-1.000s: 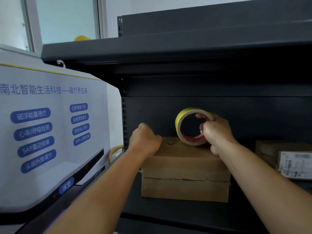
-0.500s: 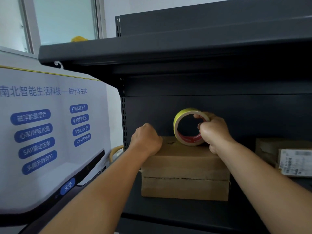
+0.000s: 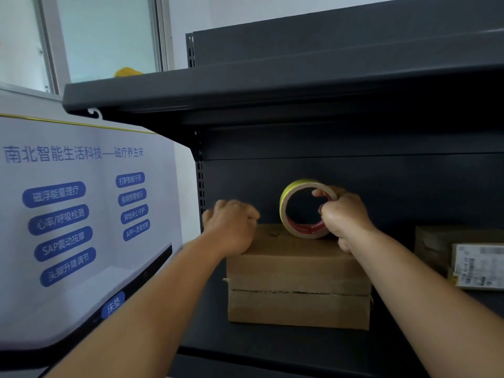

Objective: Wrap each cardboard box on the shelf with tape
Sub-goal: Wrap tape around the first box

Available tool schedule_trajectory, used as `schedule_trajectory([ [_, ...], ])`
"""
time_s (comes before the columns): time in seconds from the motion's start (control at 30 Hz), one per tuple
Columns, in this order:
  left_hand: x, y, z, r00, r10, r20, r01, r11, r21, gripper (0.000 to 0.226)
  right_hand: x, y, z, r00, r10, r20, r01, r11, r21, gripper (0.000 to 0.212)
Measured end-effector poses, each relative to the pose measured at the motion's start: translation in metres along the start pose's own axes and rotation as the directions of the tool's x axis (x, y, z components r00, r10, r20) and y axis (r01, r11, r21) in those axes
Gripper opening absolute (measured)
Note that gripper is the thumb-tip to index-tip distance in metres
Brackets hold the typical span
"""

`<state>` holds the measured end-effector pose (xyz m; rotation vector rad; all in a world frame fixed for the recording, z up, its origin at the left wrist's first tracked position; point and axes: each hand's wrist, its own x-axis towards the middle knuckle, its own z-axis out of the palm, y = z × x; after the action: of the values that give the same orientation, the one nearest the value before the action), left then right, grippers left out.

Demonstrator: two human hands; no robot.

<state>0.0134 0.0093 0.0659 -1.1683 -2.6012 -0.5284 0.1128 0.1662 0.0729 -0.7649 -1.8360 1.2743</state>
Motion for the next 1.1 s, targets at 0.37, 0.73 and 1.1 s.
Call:
schedule_trajectory([
  [0.37, -0.021, 0.026, -0.005, 0.857, 0.215, 0.469, -0.312, 0.94, 0.138, 0.094, 0.003, 0.002, 0.002, 1.0, 0.02, 0.003, -0.02, 0.999, -0.029, 0.027],
  [0.73, -0.024, 0.039, -0.007, 0.888, 0.05, 0.456, -0.19, 0.945, 0.266, 0.105, 0.002, 0.003, -0.001, 0.999, 0.029, 0.02, -0.029, 0.999, -0.013, 0.022],
  [1.1, -0.013, 0.043, -0.003, 0.876, 0.139, 0.461, -0.273, 0.932, 0.239, 0.099, 0.01, 0.008, 0.002, 0.998, 0.054, 0.013, -0.052, 0.994, -0.092, 0.02],
])
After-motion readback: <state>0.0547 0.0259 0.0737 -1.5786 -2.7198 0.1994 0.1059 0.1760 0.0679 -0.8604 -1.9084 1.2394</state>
